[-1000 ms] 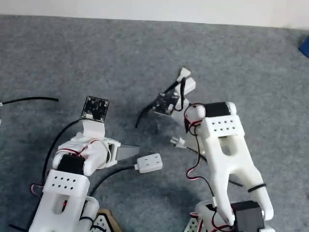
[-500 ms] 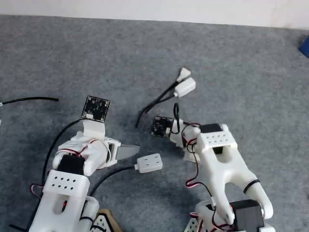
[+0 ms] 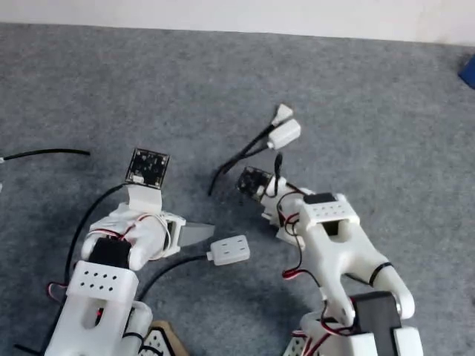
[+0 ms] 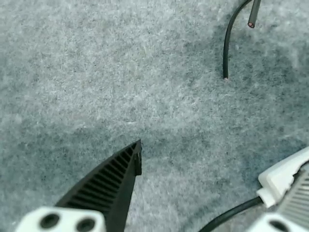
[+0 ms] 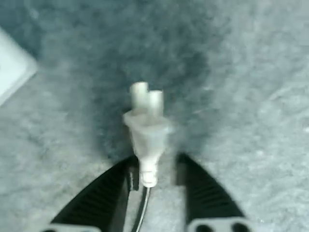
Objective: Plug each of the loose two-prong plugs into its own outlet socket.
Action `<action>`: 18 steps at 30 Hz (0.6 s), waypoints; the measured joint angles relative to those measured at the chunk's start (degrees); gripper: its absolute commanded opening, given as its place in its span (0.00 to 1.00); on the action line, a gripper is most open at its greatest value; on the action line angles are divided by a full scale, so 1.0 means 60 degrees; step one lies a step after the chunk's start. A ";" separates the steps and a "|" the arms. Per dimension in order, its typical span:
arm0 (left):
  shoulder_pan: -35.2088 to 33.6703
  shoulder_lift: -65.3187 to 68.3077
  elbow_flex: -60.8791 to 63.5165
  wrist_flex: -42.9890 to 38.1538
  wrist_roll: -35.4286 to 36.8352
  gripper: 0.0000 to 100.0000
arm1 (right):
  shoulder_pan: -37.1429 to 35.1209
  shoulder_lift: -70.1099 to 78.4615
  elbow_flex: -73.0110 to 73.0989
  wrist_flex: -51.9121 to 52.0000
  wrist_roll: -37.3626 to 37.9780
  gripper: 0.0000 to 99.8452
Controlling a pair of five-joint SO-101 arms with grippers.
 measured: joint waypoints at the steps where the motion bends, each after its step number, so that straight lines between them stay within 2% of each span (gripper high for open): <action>1: 0.0000 0.0000 0.0000 0.0000 0.0000 0.46 | 0.0000 0.0000 -0.0073 0.0000 -0.0044 0.01; 8: 0.0000 0.0000 0.0000 0.0000 0.0000 0.46 | -0.0103 -0.0659 -0.0396 0.1172 -0.0147 0.01; 13: 0.0000 0.0000 0.0000 0.0000 0.0000 0.46 | -0.0645 -0.1905 -0.0249 0.2916 -0.0205 0.01; 18: 0.0000 0.0000 0.0000 -0.0161 0.0000 0.46 | -0.1304 -0.3927 -0.0469 0.4366 -0.1495 0.01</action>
